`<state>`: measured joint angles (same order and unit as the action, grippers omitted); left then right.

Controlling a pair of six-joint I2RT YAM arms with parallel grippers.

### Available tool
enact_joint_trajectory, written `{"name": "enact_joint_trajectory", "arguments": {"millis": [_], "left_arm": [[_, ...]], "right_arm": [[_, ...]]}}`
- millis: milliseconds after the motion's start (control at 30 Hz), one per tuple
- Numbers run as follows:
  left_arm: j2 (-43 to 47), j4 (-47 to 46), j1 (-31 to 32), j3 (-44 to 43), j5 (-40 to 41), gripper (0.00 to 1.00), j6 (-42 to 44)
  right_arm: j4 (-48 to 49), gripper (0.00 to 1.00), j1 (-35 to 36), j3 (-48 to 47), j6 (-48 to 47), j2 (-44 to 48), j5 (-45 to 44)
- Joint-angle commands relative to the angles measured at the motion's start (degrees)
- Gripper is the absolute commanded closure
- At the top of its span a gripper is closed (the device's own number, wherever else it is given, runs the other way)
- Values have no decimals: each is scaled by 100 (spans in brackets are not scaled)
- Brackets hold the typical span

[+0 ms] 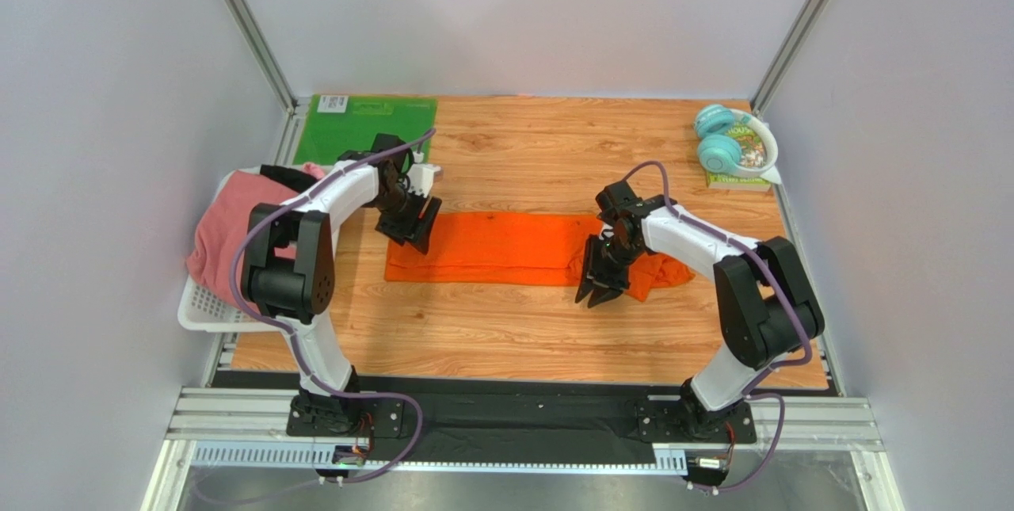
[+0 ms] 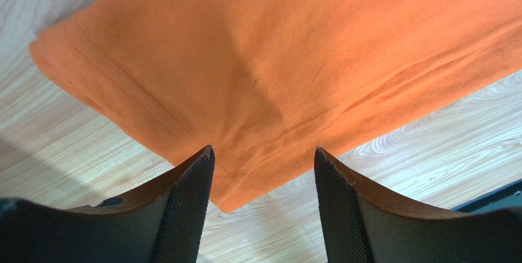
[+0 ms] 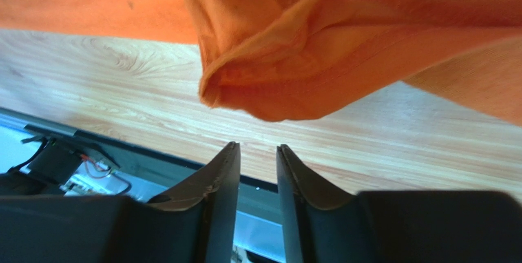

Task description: Fold and stack the t-shirts

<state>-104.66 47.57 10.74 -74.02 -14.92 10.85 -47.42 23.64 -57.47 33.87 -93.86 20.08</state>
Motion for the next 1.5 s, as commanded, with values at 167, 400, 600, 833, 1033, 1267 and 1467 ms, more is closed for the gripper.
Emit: {"name": "enact_joint_trajectory", "arguments": {"millis": [167,400,600,833,1033,1267,1467], "left_arm": [[253,86,-11,-210,-82,33,119],[288,94,-11,-166,-82,33,137],[306,103,-11,-157,-73,33,137],[297,94,-11,-157,-64,33,163],[236,94,-11,-227,-143,33,110],[201,86,-11,-245,-196,33,75],[183,86,-11,-253,-222,33,57]], "right_arm": [[-347,61,-192,-949,-205,-71,-29],[-496,65,-852,-1784,-538,-465,-671],[-365,69,-861,-1908,-636,-1072,-821],[-48,72,-852,-1416,-574,-1126,-488],[92,72,-712,-757,-504,-642,-285],[189,73,-264,-159,-267,-106,-109],[137,73,176,-88,-126,113,-47]]}}
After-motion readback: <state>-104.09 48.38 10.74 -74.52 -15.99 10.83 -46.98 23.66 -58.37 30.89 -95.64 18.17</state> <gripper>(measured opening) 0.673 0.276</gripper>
